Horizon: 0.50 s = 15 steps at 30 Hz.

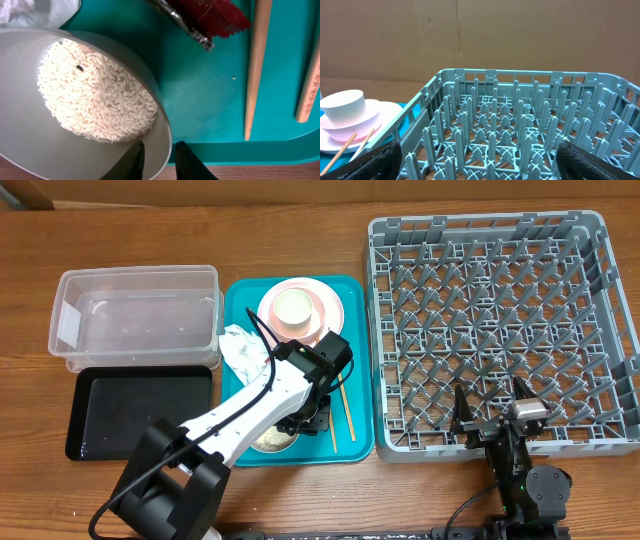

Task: Sort waste into correct bins and load items into the dishwasher
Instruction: 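Lower the left gripper and grasp the rim of the white rice bowl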

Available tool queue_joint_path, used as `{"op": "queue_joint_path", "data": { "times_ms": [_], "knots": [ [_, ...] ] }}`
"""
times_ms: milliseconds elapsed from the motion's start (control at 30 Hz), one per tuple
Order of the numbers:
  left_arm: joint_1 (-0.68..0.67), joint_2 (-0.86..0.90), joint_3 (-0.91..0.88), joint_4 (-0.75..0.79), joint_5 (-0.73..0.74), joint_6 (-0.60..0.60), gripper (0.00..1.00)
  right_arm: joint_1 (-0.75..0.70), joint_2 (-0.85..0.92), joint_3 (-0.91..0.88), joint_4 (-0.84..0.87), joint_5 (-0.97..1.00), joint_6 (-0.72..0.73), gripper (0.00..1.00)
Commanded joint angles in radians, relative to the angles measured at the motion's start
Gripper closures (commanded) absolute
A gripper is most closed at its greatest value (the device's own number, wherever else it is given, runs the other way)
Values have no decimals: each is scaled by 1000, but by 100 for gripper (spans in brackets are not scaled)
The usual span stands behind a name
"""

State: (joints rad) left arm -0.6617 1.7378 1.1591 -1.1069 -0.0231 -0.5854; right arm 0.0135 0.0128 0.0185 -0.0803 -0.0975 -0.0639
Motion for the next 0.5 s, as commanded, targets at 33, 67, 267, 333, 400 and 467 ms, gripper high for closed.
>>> {"op": "queue_joint_path", "data": {
  "times_ms": [33, 67, 267, 333, 400, 467],
  "knots": [
    [-7, -4, 15, -1, -30, -14, 75, -3, -10, -11, 4, -1, -4, 0],
    [-7, -4, 12, 3, -31, -15, 75, -3, -10, -11, 4, -1, -4, 0],
    [-7, -4, -7, 20, -37, -25, 78, -3, -10, -11, 4, -1, -4, 0],
    [-7, -4, -7, 20, -37, -25, 78, -3, -10, -11, 4, -1, -4, 0],
    [-7, -4, -9, 20, -37, -26, 78, -3, -10, -11, 4, -1, -4, 0],
    [-7, -4, -18, 25, -40, -35, 78, -3, -10, -11, 4, -1, -4, 0]
  ]
}}
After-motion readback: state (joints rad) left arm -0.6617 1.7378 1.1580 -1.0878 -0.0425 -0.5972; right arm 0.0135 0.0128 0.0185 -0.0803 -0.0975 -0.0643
